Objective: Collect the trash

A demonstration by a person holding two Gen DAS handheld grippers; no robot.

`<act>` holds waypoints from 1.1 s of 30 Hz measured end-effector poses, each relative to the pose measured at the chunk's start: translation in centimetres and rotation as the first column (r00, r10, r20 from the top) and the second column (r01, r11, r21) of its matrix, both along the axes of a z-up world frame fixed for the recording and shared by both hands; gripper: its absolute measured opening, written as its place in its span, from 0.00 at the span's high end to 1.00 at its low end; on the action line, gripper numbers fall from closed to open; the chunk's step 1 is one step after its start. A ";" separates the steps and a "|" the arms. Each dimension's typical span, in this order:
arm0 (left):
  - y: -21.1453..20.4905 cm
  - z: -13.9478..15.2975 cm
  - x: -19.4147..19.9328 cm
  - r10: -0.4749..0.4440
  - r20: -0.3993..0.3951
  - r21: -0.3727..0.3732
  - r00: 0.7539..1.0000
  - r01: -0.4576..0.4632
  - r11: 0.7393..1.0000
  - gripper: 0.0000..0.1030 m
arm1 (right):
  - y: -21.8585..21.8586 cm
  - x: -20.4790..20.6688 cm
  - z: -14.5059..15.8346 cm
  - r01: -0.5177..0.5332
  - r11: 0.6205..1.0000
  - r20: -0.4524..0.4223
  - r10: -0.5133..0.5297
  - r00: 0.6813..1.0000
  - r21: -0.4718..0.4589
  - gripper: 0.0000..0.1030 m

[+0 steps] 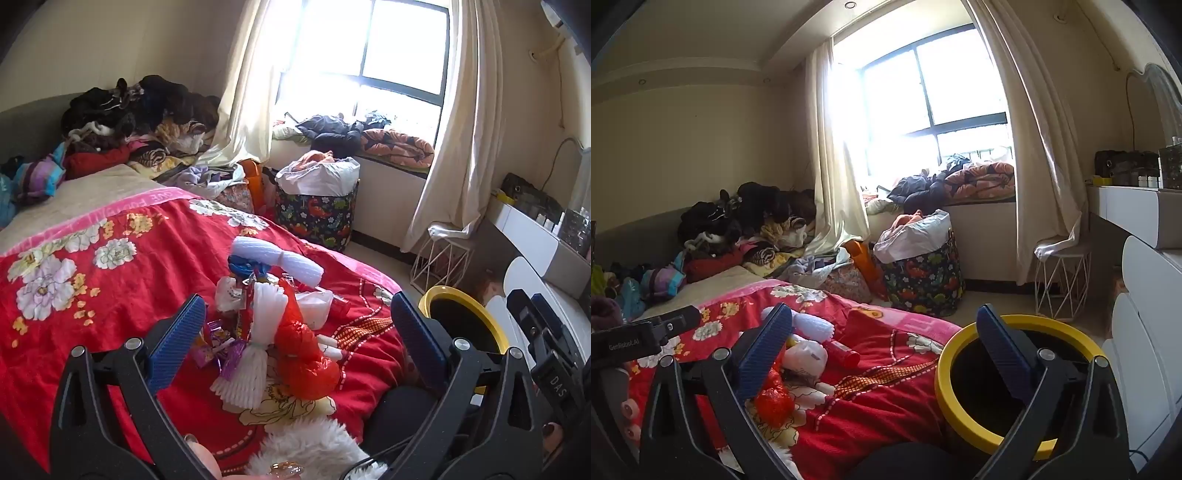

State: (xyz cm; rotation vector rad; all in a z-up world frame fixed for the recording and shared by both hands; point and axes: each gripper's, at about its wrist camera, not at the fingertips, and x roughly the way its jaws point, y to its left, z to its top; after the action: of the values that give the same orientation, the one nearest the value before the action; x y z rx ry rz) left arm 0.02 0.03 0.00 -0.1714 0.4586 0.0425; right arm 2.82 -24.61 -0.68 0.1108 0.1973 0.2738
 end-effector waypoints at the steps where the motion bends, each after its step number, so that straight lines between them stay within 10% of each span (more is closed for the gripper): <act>1: 0.0 0.0 0.0 0.000 0.000 -0.001 1.000 0.000 1.000 0.10 | 0.0 0.1 0.0 -0.001 1.000 -0.004 0.001 1.000 0.001 0.06; 33: -0.1 0.5 -0.5 0.002 0.022 -0.004 1.000 -0.002 1.000 0.10 | 0.3 -0.2 0.4 0.002 1.000 -0.010 -0.003 1.000 -0.031 0.06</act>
State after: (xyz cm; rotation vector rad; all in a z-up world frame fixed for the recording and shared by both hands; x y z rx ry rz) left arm -0.50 -0.05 0.55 -0.1763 0.4368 0.0419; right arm 2.59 -24.36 -0.28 0.0817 0.2113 0.2676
